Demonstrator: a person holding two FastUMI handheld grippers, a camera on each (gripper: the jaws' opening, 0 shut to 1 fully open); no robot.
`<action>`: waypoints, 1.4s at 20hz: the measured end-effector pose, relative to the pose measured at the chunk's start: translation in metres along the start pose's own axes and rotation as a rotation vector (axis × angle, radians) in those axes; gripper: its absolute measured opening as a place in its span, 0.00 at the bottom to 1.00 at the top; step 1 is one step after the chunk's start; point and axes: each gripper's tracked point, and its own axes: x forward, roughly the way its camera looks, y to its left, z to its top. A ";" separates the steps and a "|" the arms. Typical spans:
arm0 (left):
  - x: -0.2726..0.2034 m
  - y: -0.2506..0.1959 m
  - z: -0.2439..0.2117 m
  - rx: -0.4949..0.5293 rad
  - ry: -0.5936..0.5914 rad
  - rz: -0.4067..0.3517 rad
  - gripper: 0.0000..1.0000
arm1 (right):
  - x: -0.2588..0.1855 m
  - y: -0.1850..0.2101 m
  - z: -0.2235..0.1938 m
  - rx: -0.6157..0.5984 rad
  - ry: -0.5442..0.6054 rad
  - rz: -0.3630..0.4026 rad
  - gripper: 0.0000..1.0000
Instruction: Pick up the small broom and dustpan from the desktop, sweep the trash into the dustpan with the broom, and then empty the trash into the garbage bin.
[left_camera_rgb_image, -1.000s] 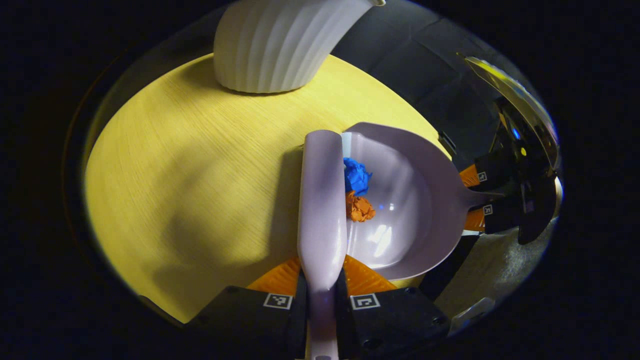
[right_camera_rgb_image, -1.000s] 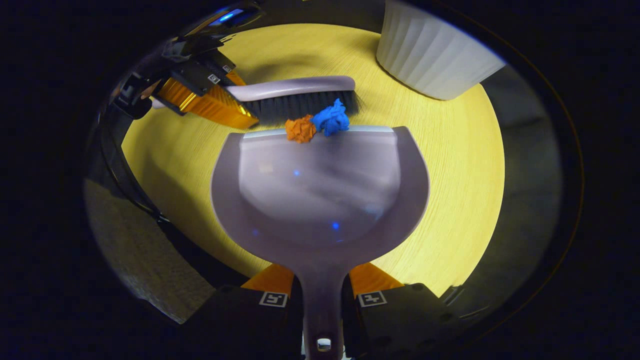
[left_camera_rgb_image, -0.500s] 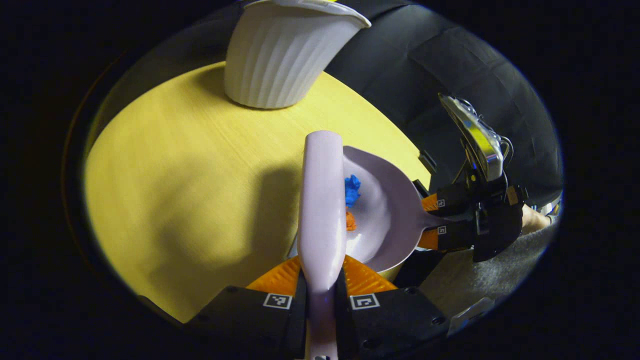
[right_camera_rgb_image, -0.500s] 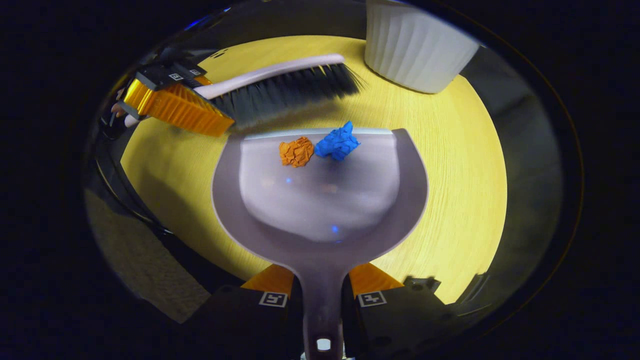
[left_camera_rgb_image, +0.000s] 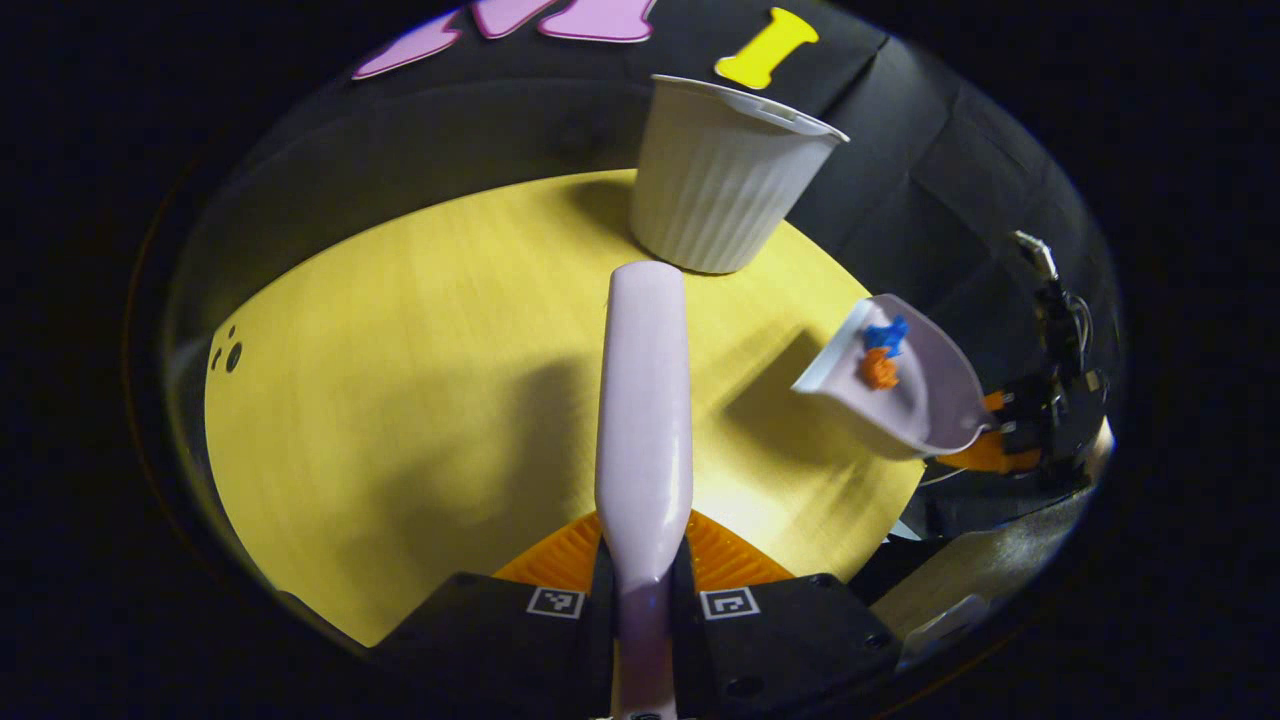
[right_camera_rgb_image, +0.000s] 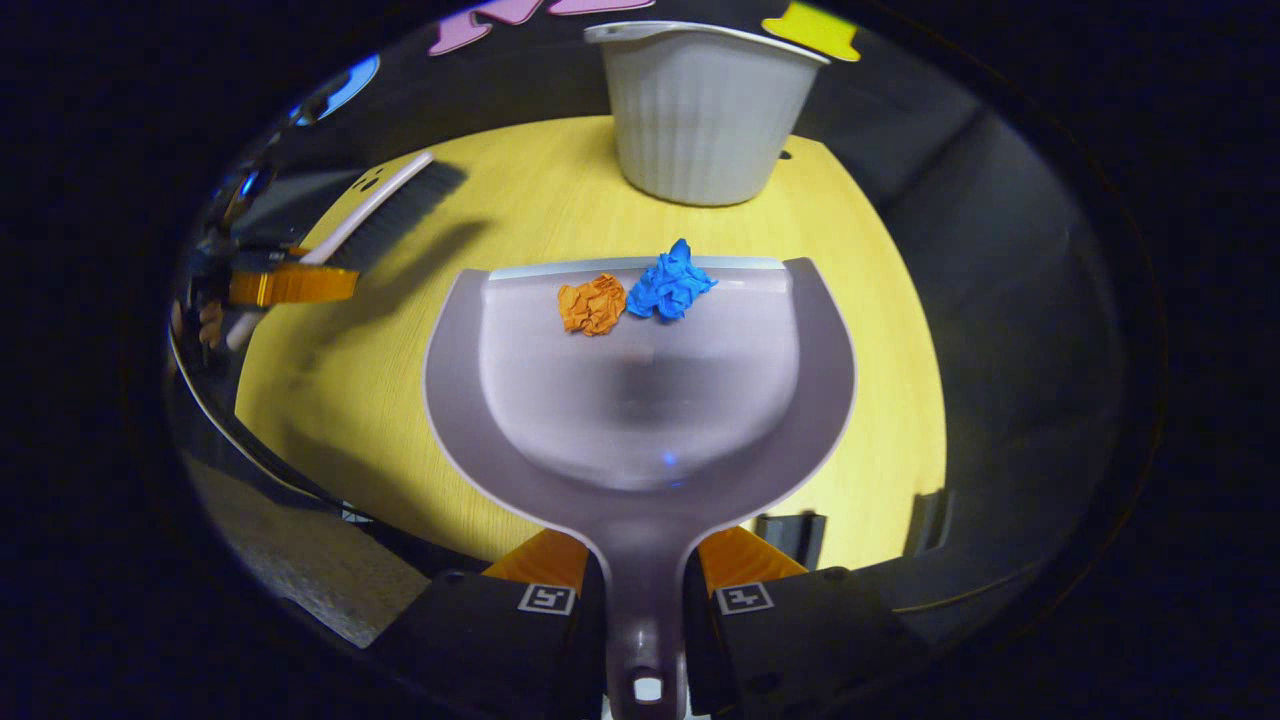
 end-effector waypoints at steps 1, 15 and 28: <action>0.002 -0.001 -0.002 -0.005 0.004 0.012 0.27 | -0.014 0.000 0.003 0.017 0.001 -0.011 0.36; 0.010 0.006 -0.011 -0.050 0.009 0.007 0.28 | -0.019 0.013 0.005 0.163 -0.110 -0.020 0.36; -0.004 0.014 -0.045 -0.133 -0.012 0.056 0.28 | -0.044 -0.004 0.014 -0.125 -0.009 -0.271 0.36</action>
